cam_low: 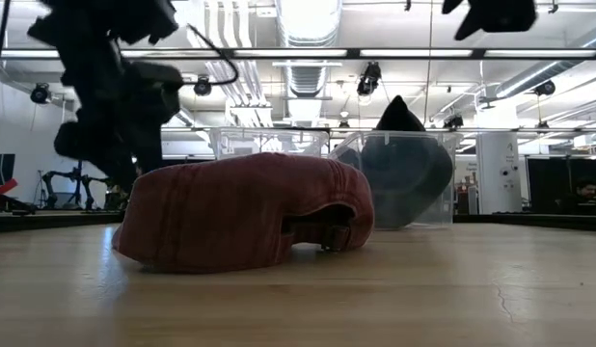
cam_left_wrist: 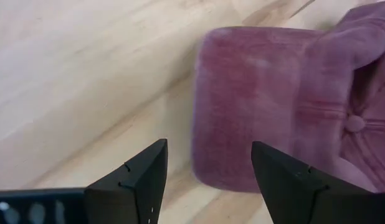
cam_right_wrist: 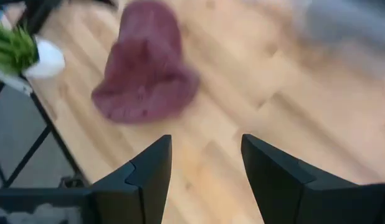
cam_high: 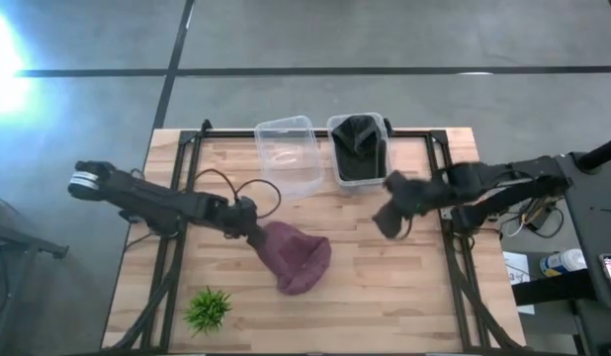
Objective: Pick & Place hat
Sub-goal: Put the red cap into the left transparent bin
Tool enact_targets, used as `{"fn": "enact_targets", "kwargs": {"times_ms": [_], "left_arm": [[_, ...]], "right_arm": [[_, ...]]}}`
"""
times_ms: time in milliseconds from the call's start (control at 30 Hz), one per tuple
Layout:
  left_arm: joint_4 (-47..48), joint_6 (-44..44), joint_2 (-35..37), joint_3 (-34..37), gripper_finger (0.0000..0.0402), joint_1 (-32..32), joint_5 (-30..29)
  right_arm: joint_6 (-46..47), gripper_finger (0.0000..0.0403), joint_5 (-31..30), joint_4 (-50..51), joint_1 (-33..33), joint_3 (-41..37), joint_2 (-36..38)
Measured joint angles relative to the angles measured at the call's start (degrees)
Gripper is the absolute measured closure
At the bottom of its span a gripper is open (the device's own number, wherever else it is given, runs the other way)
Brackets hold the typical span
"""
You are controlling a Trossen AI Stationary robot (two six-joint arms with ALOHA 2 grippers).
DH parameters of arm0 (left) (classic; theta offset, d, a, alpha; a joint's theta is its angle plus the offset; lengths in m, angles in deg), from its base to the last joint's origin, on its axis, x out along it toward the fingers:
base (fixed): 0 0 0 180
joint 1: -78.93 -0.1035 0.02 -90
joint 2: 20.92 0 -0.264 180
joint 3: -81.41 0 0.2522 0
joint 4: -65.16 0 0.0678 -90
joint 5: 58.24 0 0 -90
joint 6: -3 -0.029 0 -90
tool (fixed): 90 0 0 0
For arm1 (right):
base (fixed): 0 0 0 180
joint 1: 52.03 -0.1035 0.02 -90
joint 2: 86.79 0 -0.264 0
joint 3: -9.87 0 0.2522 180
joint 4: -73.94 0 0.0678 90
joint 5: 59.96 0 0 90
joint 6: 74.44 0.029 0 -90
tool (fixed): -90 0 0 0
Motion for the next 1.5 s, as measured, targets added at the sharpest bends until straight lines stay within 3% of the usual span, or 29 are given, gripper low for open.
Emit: {"fn": "enact_targets", "kwargs": {"times_ms": [267, 533, 733, 967, 1167, 1500], "left_arm": [[-21.57, -1.95, 3.80, 12.30, 0.0177, -3.48, 1.99], [-27.76, -2.04, 1.61, 16.56, 0.0177, -4.50, 2.04], [-32.18, -2.25, 1.00, 16.62, 0.0177, -4.49, 5.26], [-41.08, -2.64, 0.89, 16.61, 0.0177, -4.50, 7.70], [-43.43, -0.47, -0.58, 16.62, 0.0177, -4.17, 12.03], [-47.51, 1.06, -8.71, 14.99, 0.0177, -1.24, 13.97]], "right_arm": [[13.45, 0.0216, 0.60, -12.44, -11.25, -6.42, -8.10], [19.03, 0.0216, 5.81, -35.04, -11.27, -15.77, -17.76], [24.07, 0.0216, 3.71, -51.82, -10.18, -20.12, -25.36], [25.86, 0.0216, 2.54, -53.12, -8.47, -18.44, -33.09], [25.05, 0.0216, 2.77, -53.47, -7.42, -15.35, -37.90], [19.32, 0.0216, 2.34, -53.80, -4.02, -11.80, -39.53]]}}
